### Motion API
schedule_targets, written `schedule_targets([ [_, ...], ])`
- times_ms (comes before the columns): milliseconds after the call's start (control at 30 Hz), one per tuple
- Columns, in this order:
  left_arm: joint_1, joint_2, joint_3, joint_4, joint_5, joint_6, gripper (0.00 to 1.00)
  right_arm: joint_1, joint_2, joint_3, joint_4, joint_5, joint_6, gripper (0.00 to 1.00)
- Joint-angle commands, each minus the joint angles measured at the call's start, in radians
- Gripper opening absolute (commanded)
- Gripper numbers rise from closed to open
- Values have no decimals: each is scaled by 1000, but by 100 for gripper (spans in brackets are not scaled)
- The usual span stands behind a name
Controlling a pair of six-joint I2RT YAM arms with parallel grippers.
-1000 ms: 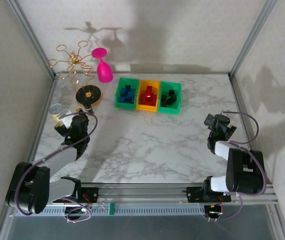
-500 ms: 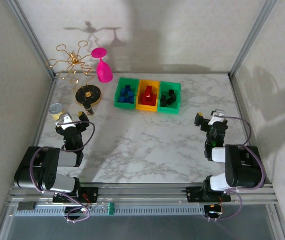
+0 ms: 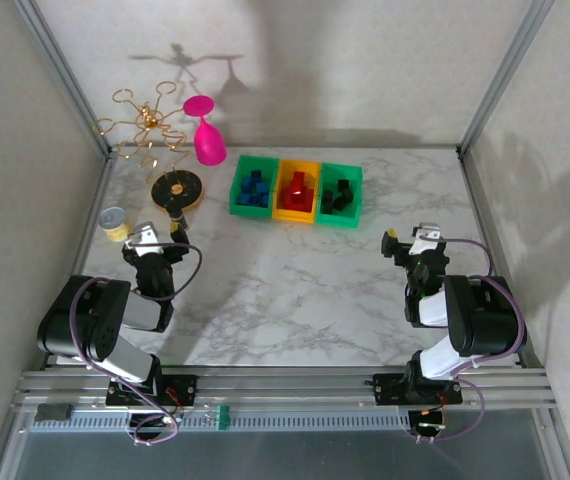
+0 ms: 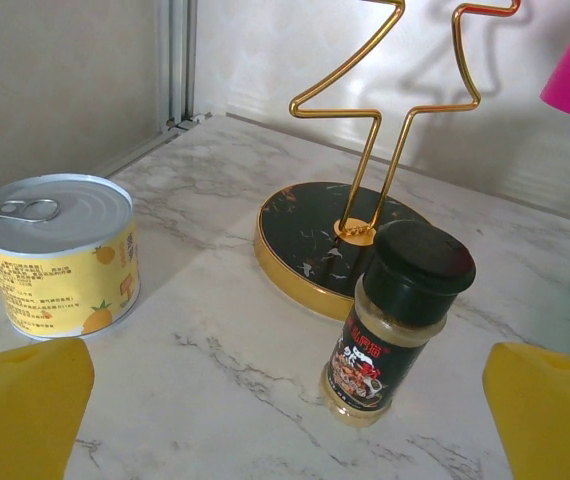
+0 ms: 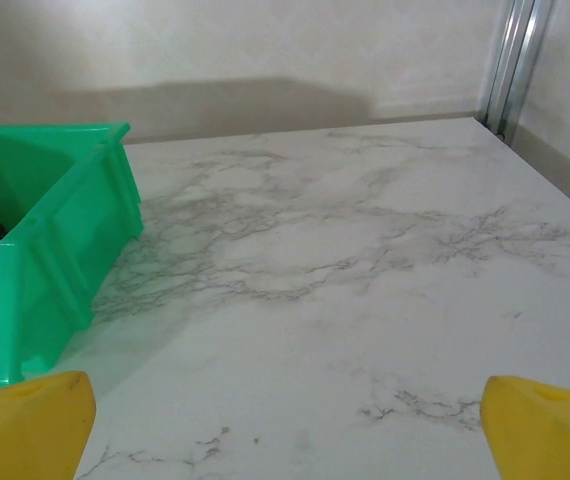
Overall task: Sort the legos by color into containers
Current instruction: Reset both arms
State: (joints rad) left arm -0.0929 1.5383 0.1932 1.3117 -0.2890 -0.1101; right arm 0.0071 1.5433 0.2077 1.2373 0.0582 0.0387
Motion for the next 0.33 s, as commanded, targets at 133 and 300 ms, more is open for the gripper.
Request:
schedule_targets([
  [133, -5, 2, 15, 17, -27, 18, 100, 3, 0, 19, 33, 2, -14, 99],
  [300, -5, 2, 14, 19, -26, 18, 100, 3, 0, 17, 37, 3, -14, 99],
])
